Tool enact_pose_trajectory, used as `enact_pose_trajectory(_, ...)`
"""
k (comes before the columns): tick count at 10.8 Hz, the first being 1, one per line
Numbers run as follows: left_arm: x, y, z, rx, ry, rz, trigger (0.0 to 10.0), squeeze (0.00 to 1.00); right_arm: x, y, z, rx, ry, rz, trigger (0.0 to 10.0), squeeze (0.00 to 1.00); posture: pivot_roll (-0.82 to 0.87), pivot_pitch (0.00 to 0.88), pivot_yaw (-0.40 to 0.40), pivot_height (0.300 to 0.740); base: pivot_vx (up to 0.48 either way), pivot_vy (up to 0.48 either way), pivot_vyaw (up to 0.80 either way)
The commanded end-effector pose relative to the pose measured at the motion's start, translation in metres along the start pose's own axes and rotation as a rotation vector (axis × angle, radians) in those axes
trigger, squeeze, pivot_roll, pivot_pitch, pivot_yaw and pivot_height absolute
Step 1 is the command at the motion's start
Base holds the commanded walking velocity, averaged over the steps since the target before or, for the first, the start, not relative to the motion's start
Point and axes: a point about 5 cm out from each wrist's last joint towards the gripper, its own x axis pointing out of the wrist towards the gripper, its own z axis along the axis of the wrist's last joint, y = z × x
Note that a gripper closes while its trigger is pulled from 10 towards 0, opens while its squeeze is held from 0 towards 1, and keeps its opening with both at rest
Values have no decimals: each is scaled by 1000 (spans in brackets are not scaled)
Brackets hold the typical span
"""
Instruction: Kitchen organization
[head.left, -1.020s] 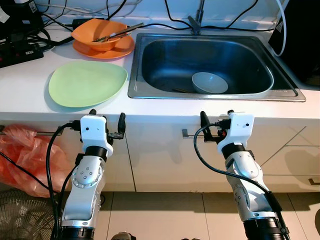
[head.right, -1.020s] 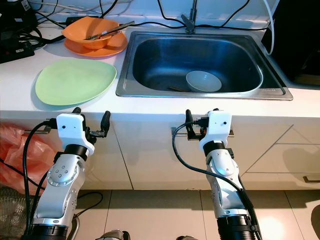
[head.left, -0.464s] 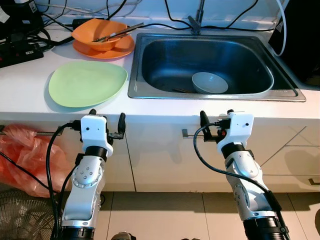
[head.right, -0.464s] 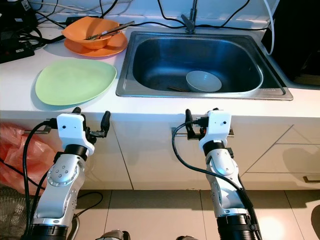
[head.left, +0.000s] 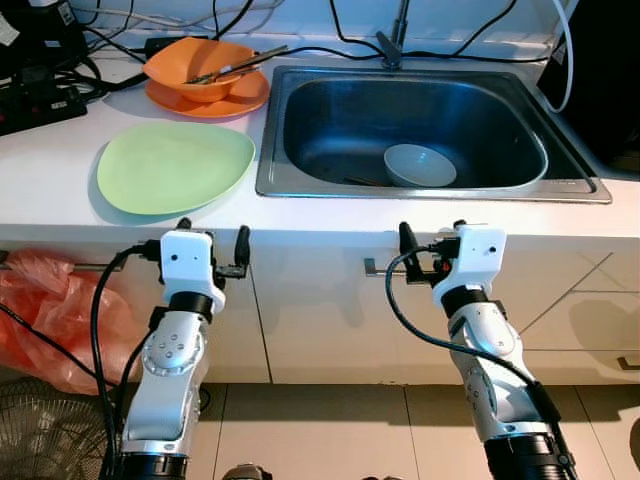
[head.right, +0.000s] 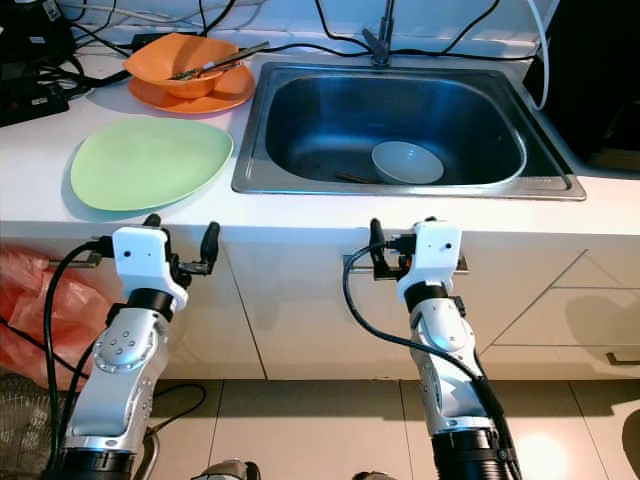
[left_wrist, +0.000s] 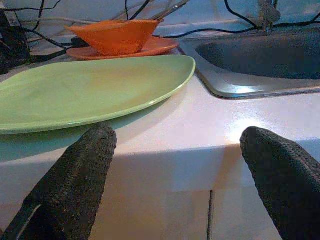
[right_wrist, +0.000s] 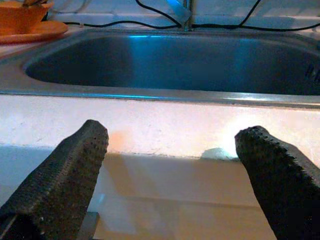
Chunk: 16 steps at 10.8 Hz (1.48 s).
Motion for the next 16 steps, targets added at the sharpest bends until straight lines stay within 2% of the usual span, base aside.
enact_pose_trajectory(1,2,0,3,12,-15,1,10000,0,2,0,2,-4,-10,-3,10000,1000,110,81,10,740,0,0,0)
enact_pose_trajectory(10,4,0,3,23,-25,-4,10000,0,5,0,3,-26,-18,-2,10000,1000,111,65,8,740,0,0,0)
enact_pose_trajectory(14,6,1,15,77,-91,2,10000,0,7,-4,6,-29,-29,-13,10000,1000,109,68,7,740,0,0,0)
enact_pose_trajectory(16,6,1,15,74,-91,4,10000,0,9,-4,8,-25,-37,-11,10000,1000,109,69,8,740,0,0,0)
